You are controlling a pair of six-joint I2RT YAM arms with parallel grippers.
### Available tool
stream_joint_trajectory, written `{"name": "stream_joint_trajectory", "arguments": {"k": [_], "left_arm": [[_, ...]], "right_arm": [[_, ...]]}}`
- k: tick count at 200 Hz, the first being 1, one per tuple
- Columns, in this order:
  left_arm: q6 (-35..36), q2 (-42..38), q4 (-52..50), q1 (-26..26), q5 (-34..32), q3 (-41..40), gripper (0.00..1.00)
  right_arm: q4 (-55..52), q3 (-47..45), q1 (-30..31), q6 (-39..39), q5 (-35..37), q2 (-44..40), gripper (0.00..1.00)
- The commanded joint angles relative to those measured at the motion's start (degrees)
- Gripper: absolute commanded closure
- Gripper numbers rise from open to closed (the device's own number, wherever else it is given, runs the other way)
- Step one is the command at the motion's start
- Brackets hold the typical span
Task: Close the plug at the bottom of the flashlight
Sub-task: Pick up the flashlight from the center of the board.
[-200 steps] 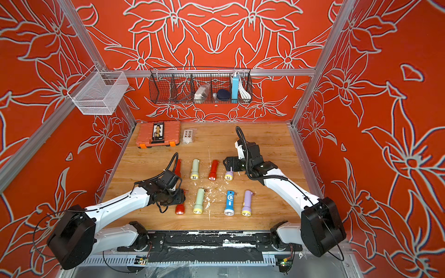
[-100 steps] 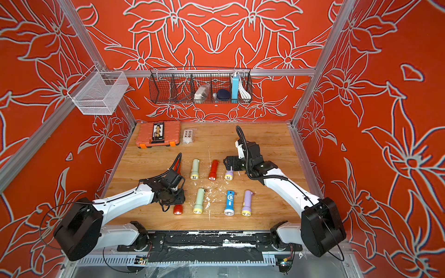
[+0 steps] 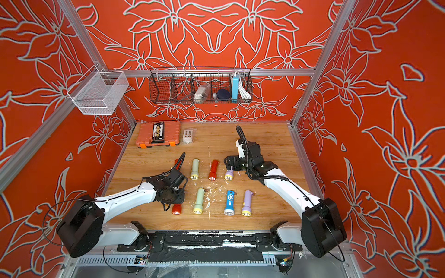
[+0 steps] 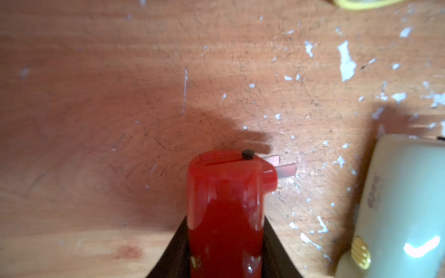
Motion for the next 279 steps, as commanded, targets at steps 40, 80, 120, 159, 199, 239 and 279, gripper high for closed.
{"name": "stream_joint_trajectory", "arguments": {"k": [40, 80, 120, 159, 199, 239, 279], "left_arm": [[8.1, -10.2, 2.8, 1.0, -3.4, 8.5, 1.0], [19.7, -13.3, 15.3, 1.6, -5.0, 11.3, 1.0], [22.8, -11.6, 24.4, 4.4, 0.5, 15.8, 1.0], [26.4, -7.3, 29.1, 6.6, 11.1, 20.0, 1.0], [32.7, -8.2, 41.5, 7.8, 24.8, 14.8, 1.0], [35.1, -9.0, 44.0, 10.4, 38.5, 11.6, 1.0], [41.2, -12.7, 47.8, 11.1, 53.0, 6.0, 1.0]], "right_arm": [[-1.9, 2.3, 0.4, -2.8, 4.1, -3.6, 0.02], [-1.8, 3.0, 0.4, -4.2, 4.4, -6.4, 0.02], [-1.2, 5.1, 0.3, -7.4, 5.4, -7.5, 0.02], [0.5, 8.7, -0.5, -11.0, -1.3, -7.5, 0.02], [4.1, 12.9, -1.1, -15.0, -17.6, -6.7, 0.02], [6.1, 15.6, -1.3, -18.8, -32.8, -5.8, 0.02], [5.8, 18.2, -1.3, -23.0, -48.4, -3.8, 0.04]]}}
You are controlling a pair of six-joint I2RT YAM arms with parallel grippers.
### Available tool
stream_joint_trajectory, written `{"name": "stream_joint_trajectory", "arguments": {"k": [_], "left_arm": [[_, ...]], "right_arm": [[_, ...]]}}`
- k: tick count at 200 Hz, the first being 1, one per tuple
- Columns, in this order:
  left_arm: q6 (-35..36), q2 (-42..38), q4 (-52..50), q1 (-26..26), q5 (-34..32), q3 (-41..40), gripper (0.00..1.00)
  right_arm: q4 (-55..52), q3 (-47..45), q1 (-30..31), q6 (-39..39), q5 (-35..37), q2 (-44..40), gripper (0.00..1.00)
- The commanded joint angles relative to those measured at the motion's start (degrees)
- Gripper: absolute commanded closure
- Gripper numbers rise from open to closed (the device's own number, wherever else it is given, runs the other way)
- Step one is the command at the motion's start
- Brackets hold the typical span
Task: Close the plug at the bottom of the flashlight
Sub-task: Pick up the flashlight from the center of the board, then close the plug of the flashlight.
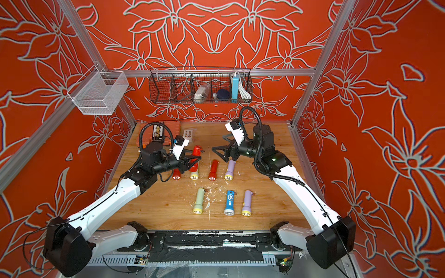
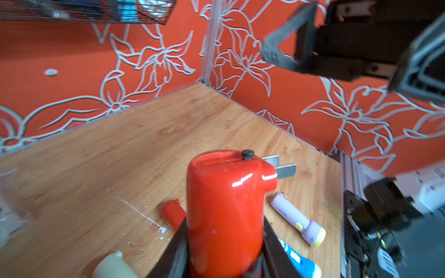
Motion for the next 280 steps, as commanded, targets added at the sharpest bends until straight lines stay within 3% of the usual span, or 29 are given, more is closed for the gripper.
{"name": "stream_joint_trajectory", "arguments": {"k": [1, 22, 55, 86, 232, 280], "left_arm": [[5.4, -3.5, 5.6, 0.3, 13.2, -2.1, 1.0], [6.4, -5.2, 5.8, 0.4, 17.0, -4.4, 1.0], [7.0, -9.2, 10.1, 0.4, 18.5, -9.6, 1.0], [6.6, -9.9, 11.7, 0.4, 19.4, -9.7, 1.0], [3.8, -5.9, 13.3, 0.4, 20.1, -8.8, 1.0], [3.6, -6.2, 13.2, 0.4, 20.1, -8.5, 1.0]], "right_arm": [[1.0, 2.3, -0.4, -5.0, -14.4, 1.3, 0.04], [-0.9, 4.0, -0.4, -7.5, -19.5, 3.1, 0.06], [-3.9, 6.4, -0.4, -10.3, -26.0, 6.5, 0.1], [-5.3, 8.1, 0.0, -10.1, -30.0, 9.6, 0.16], [-6.5, 9.3, 7.0, -10.1, -29.1, 14.7, 0.23], [-6.7, 9.2, 7.6, -10.1, -28.1, 15.2, 0.33]]}}
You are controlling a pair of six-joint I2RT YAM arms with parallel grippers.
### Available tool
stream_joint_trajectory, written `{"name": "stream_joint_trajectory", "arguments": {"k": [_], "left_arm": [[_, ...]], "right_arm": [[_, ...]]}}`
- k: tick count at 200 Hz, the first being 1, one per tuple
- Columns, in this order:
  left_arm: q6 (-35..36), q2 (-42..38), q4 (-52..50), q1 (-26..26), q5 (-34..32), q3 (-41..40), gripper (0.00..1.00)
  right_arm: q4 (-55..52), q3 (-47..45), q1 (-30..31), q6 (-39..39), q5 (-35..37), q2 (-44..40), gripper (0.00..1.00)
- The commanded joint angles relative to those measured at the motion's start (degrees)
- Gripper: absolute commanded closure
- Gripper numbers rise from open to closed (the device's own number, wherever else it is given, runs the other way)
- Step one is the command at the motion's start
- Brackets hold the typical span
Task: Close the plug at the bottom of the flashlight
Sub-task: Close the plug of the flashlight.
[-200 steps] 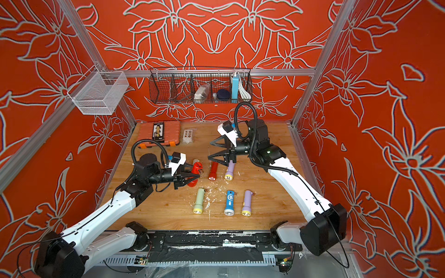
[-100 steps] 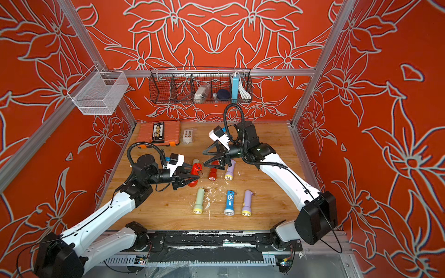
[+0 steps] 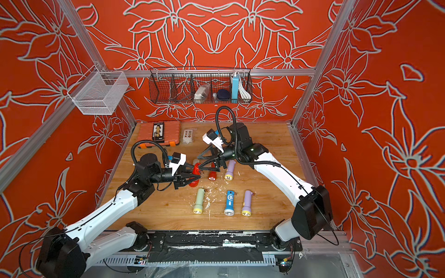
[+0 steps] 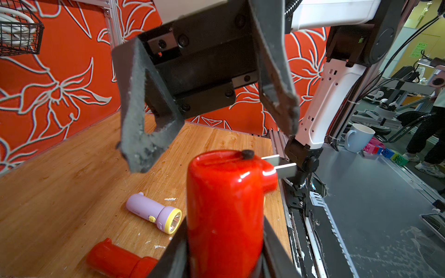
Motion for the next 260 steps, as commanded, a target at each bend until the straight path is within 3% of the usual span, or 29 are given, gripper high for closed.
{"name": "stream_joint_trajectory", "arguments": {"k": [1, 56, 97, 209, 260], "left_arm": [[0.0, -0.7, 2.2, 0.3, 1.3, 1.6, 1.0], [-0.7, -1.5, 3.3, 0.3, 0.7, 1.2, 1.0], [-1.3, -1.5, 4.9, 0.3, 0.4, 0.9, 1.0], [-3.6, -6.4, 8.8, 0.3, 2.6, 2.0, 1.0], [-3.8, -7.4, 7.8, 0.3, 2.3, 4.3, 1.0]], "right_arm": [[0.0, 1.7, 0.3, -1.4, -0.9, 0.4, 0.33], [0.5, 0.5, 0.6, -1.1, -0.2, 0.7, 0.45], [1.6, 0.6, 0.8, 0.0, 0.1, 2.4, 0.48], [-4.7, 0.5, 3.8, -2.6, 0.9, 7.1, 0.61], [-7.3, -0.5, 4.9, -4.8, 1.9, 7.8, 0.73]]}}
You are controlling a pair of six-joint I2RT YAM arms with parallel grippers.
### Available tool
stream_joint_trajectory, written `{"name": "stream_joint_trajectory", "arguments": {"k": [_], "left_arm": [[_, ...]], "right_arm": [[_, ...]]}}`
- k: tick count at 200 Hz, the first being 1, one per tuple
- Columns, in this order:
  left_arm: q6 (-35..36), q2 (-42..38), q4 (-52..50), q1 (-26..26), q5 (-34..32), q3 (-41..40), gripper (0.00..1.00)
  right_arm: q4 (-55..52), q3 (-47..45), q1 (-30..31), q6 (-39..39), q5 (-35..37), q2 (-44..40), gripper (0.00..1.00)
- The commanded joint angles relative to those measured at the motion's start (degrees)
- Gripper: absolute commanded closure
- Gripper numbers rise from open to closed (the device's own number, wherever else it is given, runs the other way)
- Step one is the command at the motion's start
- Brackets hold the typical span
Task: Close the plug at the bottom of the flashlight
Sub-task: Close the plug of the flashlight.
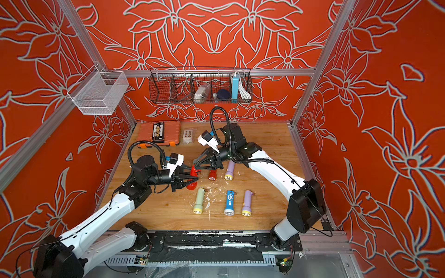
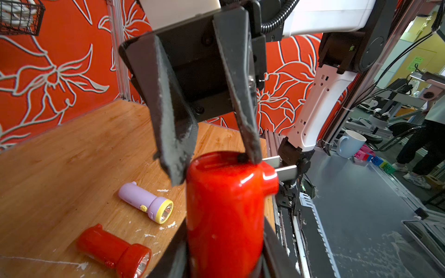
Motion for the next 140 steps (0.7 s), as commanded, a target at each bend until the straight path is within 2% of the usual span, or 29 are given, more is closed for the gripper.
{"name": "stream_joint_trajectory", "arguments": {"k": [1, 83, 115, 140], "left_arm": [[-0.2, -3.4, 11.7, -0.1, 1.8, 5.1, 1.0], [0.0, -4.7, 9.8, -0.1, 1.5, 6.8, 1.0], [-0.9, -4.5, 9.5, -0.1, 3.3, 6.5, 1.0], [-0.9, -4.3, 7.4, -0.1, 5.0, 6.8, 1.0]], "right_arm": [[-6.8, -2.5, 2.3, -4.2, 5.1, 3.4, 0.73], [-6.7, -3.3, 3.4, -4.7, 4.4, 5.8, 0.96], [-5.3, -1.0, 3.4, -3.9, 6.3, 6.4, 1.0], [-10.2, 4.3, 3.2, -7.1, 9.1, 7.4, 1.0]]}}
